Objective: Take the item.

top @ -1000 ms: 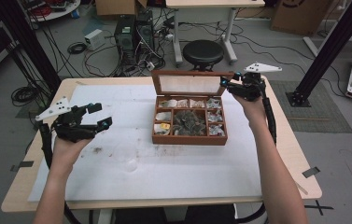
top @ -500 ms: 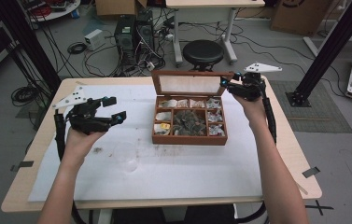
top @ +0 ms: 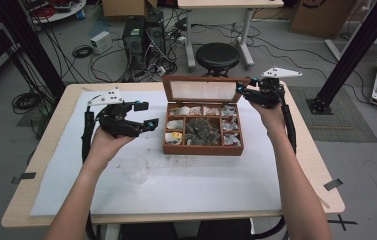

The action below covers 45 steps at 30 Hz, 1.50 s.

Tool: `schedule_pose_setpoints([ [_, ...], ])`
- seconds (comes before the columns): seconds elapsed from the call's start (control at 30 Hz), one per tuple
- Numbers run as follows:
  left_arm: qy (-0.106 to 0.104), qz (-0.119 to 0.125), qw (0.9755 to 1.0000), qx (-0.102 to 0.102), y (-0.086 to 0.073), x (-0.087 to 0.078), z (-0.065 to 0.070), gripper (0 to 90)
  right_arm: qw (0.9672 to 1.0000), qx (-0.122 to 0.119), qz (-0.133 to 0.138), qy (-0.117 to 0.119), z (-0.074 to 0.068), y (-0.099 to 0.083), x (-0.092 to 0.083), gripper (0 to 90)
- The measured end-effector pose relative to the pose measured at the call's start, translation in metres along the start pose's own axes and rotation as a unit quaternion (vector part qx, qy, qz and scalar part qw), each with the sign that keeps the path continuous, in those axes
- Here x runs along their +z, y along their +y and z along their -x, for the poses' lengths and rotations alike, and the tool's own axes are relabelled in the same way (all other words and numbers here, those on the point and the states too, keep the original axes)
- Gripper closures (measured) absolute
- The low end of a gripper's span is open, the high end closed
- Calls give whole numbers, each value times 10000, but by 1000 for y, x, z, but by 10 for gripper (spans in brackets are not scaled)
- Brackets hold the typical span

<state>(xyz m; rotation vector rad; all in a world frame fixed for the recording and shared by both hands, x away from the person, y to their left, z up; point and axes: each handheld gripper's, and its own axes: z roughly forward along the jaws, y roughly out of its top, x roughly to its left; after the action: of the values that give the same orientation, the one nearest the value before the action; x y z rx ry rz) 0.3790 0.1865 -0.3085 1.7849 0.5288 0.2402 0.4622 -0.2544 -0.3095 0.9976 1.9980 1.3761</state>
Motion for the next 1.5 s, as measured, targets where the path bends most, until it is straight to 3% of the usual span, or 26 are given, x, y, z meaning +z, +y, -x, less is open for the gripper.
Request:
schedule_pose_setpoints([
  [0.23, -248, -125, 9996, -86, 4, 27, -1, 206, 10000, -7, 10, 14, 0, 0, 0, 512],
  [0.5, -329, -330, 9989, 15, 9, 54, 2, 210, 10000, -6, 8, 28, 1, 0, 0, 512],
  [0.8, -458, -709, 9963, -138, 7, 96, 0, 232, 10000, -15, 5, 59, 1, -1, -1, 511],
  [1.1, -305, -1191, 9924, -50, 7, 127, 7, 275, 10000, -19, 15, 84, 1, -1, -1, 511],
  [1.17, -221, -1351, 9906, -61, 5, 138, 8, 293, 10000, -27, 8, 76, 1, -1, -1, 511],
  [1.4, 43, -1527, 9882, -98, 4, 157, 12, 327, 9999, -52, 4, 92, 1, -2, -1, 511],
  [1.47, 193, -1695, 9852, -144, 0, 165, 10, 336, 9999, -50, 8, 92, 1, -2, -1, 511],
  [1.5, 193, -1695, 9852, -144, 0, 165, 10, 337, 9999, -49, 8, 92, 1, -2, -1, 511],
])
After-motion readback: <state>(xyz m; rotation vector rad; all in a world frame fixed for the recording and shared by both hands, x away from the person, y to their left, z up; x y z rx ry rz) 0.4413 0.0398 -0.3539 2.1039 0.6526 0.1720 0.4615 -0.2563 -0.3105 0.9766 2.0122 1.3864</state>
